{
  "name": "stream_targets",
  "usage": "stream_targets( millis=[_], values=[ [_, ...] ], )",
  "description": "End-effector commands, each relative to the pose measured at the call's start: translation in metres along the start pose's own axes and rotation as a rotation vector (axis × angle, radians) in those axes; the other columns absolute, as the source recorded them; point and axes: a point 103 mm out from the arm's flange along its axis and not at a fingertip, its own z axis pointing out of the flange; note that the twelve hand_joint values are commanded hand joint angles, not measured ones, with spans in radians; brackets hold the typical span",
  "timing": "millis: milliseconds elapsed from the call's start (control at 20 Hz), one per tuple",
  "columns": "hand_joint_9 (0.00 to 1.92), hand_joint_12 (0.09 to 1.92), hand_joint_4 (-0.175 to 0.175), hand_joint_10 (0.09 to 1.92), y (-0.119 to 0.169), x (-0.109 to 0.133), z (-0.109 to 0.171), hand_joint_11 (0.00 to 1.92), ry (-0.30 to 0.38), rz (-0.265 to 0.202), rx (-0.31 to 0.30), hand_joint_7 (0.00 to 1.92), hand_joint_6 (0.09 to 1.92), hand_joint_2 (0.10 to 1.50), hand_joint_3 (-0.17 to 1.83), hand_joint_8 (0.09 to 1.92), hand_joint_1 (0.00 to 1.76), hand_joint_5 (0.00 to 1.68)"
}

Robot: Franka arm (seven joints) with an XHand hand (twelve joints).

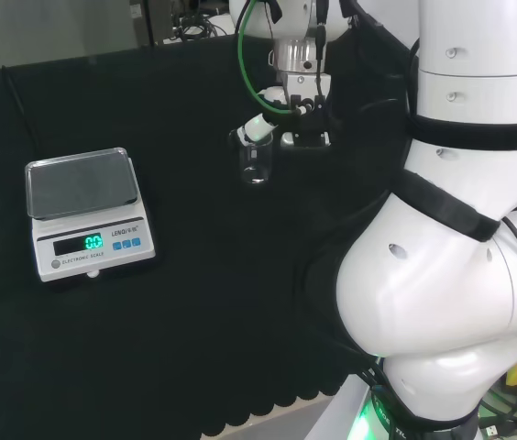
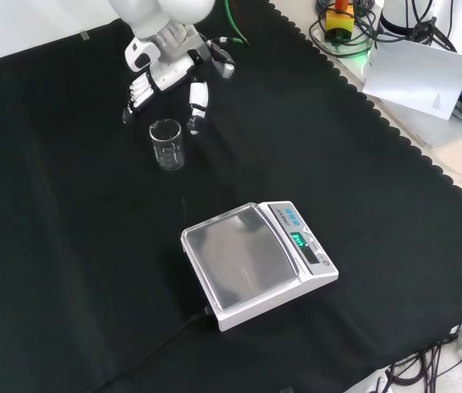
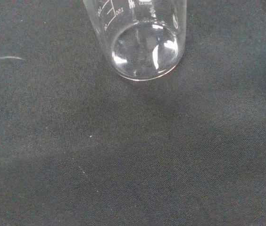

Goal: Pick up the beaker.

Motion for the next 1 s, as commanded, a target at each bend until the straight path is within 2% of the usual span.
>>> stream_targets(
  millis=[50, 750, 900, 1000],
  values=[
    [0.03, 1.12, 0.021, 0.82, 0.014, 0.003, 0.01, 0.0, -0.004, 0.001, 0.019, 0.0, 0.09, 0.71, 0.19, 0.43, 0.46, 0.02],
    [0.01, 1.09, 0.024, 0.82, 0.045, -0.001, 0.044, 0.0, -0.017, 0.016, 0.063, 0.0, 0.09, 0.71, 0.17, 0.38, 0.46, 0.01],
    [0.06, 1.13, 0.022, 0.82, 0.045, -0.001, 0.046, 0.0, -0.015, 0.017, 0.021, 0.01, 0.09, 0.74, 0.18, 0.46, 0.54, 0.08],
    [0.24, 1.33, 0.025, 0.8, 0.043, -0.001, 0.045, 0.0, -0.014, 0.012, -0.018, 0.09, 0.09, 0.76, 0.23, 0.59, 0.64, 0.2]
  ],
)
